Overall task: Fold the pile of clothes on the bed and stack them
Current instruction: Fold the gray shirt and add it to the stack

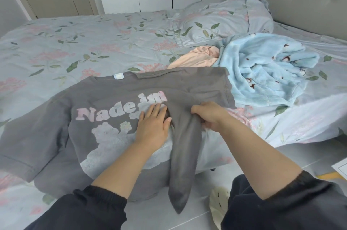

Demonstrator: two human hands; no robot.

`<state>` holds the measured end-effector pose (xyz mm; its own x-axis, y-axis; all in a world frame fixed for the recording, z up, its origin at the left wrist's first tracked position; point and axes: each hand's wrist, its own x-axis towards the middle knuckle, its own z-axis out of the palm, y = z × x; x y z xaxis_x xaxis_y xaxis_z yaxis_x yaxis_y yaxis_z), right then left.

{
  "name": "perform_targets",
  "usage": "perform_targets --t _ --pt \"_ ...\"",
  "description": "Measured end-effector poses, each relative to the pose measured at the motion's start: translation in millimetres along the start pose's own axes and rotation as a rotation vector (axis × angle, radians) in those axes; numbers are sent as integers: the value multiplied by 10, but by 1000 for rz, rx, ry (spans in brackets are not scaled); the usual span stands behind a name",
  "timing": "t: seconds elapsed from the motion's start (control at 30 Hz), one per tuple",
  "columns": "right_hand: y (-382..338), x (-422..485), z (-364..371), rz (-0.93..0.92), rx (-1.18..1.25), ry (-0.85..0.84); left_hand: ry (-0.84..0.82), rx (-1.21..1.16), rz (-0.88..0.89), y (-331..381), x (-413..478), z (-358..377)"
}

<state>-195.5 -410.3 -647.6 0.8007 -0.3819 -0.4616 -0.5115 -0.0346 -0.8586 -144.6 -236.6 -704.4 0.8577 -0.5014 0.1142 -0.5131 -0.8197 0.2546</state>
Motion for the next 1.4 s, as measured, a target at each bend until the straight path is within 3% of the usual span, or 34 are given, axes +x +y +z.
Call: perform_targets --t 0.07,0.1,0.17,0.27,0.33,0.6,0.7,0.8,0.93,1.07,1.23,1.4 --pt "-13 -5 -61 38 131 22 -1 -7 10 -12 -15 0" --pt "-25 2 -114 17 58 84 2 -19 15 -17 -23 -3" --pt "-46 23 -276 -90 -304 237 0 -39 28 -29 -34 -6" --pt "-130 -41 -433 -107 -682 185 -56 25 64 -50 -38 -8" --pt "-127 -30 -502 -69 -737 126 -97 63 93 -59 -33 -11" --pt "-114 78 -687 -11 -889 170 -119 78 144 -70 -28 -30" --pt "-155 129 -592 -121 -960 368 -114 67 121 -96 32 -23" --pt "-181 235 -379 -365 -956 507 -89 100 -12 -217 163 -36" --pt "-203 420 8 -604 -1067 489 -29 99 -256 -470 319 -73" --pt "-411 751 341 -697 -1105 452 42 98 -290 -529 356 25" --pt "-832 1297 691 -698 -1200 394 64 111 -264 -541 376 103" --pt "-1252 1770 860 -467 -1207 294 64 93 -252 -536 391 122"
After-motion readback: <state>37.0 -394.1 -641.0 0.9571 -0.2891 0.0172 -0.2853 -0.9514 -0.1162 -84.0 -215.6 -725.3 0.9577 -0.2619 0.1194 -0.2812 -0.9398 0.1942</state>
